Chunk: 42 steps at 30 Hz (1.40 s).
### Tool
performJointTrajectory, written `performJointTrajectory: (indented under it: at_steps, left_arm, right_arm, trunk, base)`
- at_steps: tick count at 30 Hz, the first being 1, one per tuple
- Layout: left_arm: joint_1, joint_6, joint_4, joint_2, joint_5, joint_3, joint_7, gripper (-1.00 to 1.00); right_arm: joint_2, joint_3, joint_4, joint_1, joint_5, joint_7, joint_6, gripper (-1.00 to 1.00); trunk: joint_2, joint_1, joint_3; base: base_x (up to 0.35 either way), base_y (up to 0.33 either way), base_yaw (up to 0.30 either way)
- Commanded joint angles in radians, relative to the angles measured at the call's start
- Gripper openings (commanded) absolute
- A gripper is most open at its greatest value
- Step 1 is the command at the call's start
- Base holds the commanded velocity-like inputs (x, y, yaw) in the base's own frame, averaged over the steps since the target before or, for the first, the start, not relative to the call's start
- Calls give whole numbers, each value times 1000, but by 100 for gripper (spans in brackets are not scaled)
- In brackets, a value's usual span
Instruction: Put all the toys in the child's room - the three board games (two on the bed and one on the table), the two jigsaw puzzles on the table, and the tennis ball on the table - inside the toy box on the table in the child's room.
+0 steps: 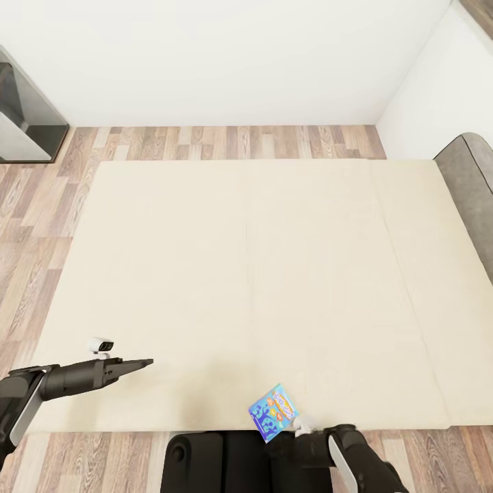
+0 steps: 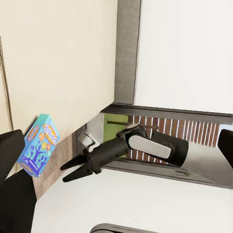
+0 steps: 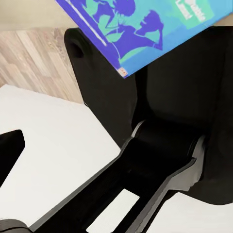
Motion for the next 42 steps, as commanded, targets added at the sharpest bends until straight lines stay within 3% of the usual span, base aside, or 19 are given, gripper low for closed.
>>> performJointTrajectory:
  at_steps: [1,8,38,42]
  left_arm:
    - [0,11,0,0,0,0,-4,100]
    - [0,10,0,1,0,0,-4,100]
    - [0,11,0,0,0,0,-4,100]
    - [0,11,0,1,0,0,-4,100]
  right_arm:
    - [7,1,1,0,-1,-9,4,100]
    - [37,5,22,0,-1,-68,-7,100]
    - [43,5,17,-2,-2,-79,-76,100]
    - [54,5,16,-4,-2,-79,-78,100]
  trunk:
    - [-2,1,-1]
    - [-2,1,-1]
    - [-2,1,-1]
    - [-2,1,-1]
  base:
    - [0,0,0]
    - [0,0,0]
    - [0,0,0]
    - [0,0,0]
